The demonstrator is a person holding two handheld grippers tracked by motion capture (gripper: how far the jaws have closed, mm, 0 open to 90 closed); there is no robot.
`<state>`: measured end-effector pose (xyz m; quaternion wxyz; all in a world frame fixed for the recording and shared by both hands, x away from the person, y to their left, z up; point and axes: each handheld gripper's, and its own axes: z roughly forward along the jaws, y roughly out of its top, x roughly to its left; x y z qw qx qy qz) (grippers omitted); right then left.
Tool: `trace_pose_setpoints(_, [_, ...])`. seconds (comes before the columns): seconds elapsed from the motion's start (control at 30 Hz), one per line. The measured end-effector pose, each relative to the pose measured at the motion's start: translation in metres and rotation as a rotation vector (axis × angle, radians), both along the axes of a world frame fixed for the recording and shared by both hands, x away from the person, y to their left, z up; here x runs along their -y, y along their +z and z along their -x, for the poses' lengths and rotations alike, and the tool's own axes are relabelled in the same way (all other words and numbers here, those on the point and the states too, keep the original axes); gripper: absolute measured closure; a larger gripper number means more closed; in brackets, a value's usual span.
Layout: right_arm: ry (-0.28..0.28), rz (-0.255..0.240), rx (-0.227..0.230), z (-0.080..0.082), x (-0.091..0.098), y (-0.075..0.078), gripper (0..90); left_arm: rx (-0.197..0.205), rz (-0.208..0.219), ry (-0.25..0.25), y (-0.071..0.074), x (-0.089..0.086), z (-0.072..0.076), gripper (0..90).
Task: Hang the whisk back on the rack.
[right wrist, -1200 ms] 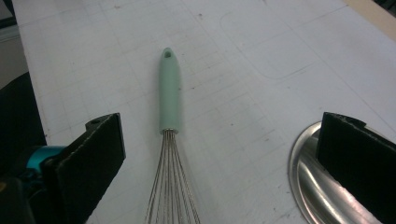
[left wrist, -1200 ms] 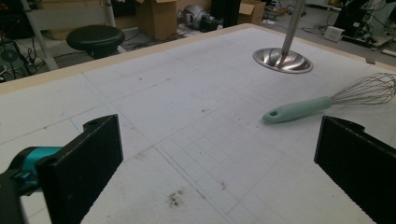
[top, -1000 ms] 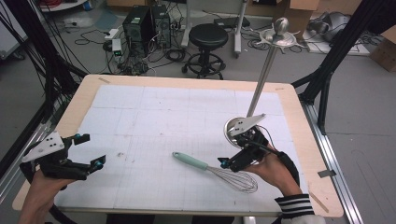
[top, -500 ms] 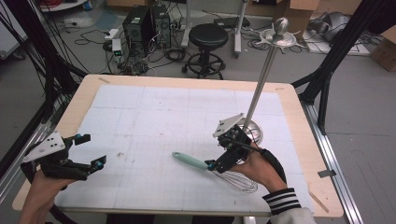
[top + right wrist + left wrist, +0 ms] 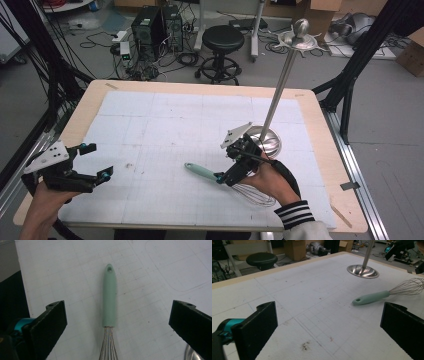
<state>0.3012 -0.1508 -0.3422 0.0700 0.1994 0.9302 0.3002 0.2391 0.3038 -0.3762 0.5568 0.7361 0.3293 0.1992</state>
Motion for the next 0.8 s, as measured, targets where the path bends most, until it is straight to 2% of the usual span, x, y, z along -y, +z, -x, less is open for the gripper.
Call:
trace_pose_setpoints(0.43, [0.005,0.031,-0.014,0.000,-0.005,-0.011,0.4,0.011,0.006,-0.014,0.001,-0.001,0.001,1.7])
trace_pose_setpoints(0.77, [0.025,0.096,-0.029,-0.002,-0.020,-0.027,0.4,0.012,0.003,-0.017,0.001,-0.001,0.001,1.7])
trace_pose_setpoints(0.8, [0.023,0.120,-0.033,-0.003,-0.024,-0.030,0.4,0.012,0.006,-0.017,0.002,-0.001,0.001,1.7])
